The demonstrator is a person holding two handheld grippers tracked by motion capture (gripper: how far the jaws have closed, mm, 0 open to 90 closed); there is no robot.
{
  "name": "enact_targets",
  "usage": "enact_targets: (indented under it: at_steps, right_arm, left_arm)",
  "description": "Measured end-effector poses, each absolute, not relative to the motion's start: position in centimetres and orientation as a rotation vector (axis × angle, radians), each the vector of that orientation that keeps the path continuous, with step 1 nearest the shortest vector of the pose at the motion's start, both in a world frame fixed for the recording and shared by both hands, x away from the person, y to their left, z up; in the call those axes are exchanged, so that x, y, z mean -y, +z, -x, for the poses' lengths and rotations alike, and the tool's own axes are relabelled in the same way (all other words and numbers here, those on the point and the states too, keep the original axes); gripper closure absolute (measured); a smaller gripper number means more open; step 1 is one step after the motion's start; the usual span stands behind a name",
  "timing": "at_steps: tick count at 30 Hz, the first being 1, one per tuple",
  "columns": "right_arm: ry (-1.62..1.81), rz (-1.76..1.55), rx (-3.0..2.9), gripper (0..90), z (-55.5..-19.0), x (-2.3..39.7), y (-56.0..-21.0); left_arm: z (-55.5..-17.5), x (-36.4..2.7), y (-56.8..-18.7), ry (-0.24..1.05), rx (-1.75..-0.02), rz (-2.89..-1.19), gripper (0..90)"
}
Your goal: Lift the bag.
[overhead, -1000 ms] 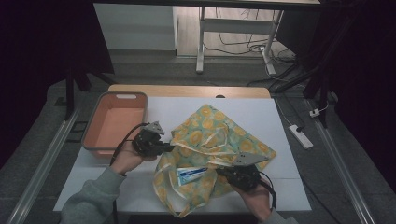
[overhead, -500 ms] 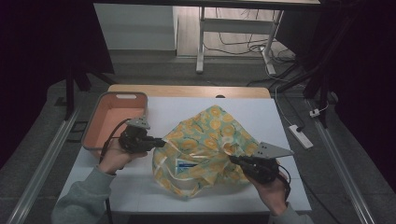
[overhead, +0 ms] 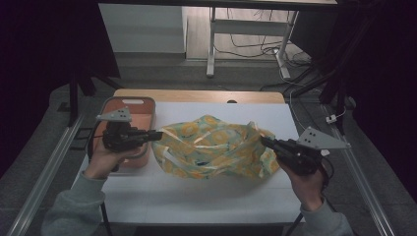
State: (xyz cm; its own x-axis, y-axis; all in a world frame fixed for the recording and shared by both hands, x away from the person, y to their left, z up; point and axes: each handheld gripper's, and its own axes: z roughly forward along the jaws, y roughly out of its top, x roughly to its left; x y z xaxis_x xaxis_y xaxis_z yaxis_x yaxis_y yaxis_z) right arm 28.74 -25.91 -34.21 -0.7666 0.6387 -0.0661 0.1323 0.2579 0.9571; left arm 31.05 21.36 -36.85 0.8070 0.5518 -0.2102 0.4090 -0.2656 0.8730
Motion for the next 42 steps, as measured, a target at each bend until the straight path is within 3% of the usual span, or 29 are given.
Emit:
enact_targets:
  at_steps: [14, 17, 22, 29, 39, 41, 42]
  right_arm:
    - [1.591, -0.665, -1.885, 89.5, -31.5, 27.3, -26.9]
    - [1.584, -0.698, -1.874, 89.5, -32.3, 27.5, -26.9]
    - [1.475, -0.799, -2.006, 89.4, -35.1, 27.2, -30.5]
    - [1.397, -0.977, -2.116, 89.4, -38.9, 27.5, -36.9]
    - [1.319, -1.062, -2.260, 88.9, -41.4, 26.4, -42.5]
    - [1.329, -1.040, -2.271, 86.0, -41.3, 26.3, -42.6]
    - [1.343, -1.026, -2.269, 79.1, -41.2, 26.3, -42.4]
  left_arm:
    - [-30.1, -23.4, -30.2, 0.244, -0.612, -1.674, 88.8]
    - [-30.5, -22.6, -30.3, 0.244, -0.618, -1.672, 88.8]
    - [-32.6, -20.3, -33.6, 0.237, -0.705, -1.796, 88.7]
    - [-35.5, -19.6, -38.0, 0.163, -0.813, -1.821, 88.7]
    - [-37.6, -17.6, -42.0, 0.147, -0.901, -1.938, 87.4]
    - [-37.4, -17.6, -42.0, 0.177, -0.902, -1.936, 77.9]
    - [-37.2, -17.6, -41.9, 0.199, -0.905, -1.928, 65.4]
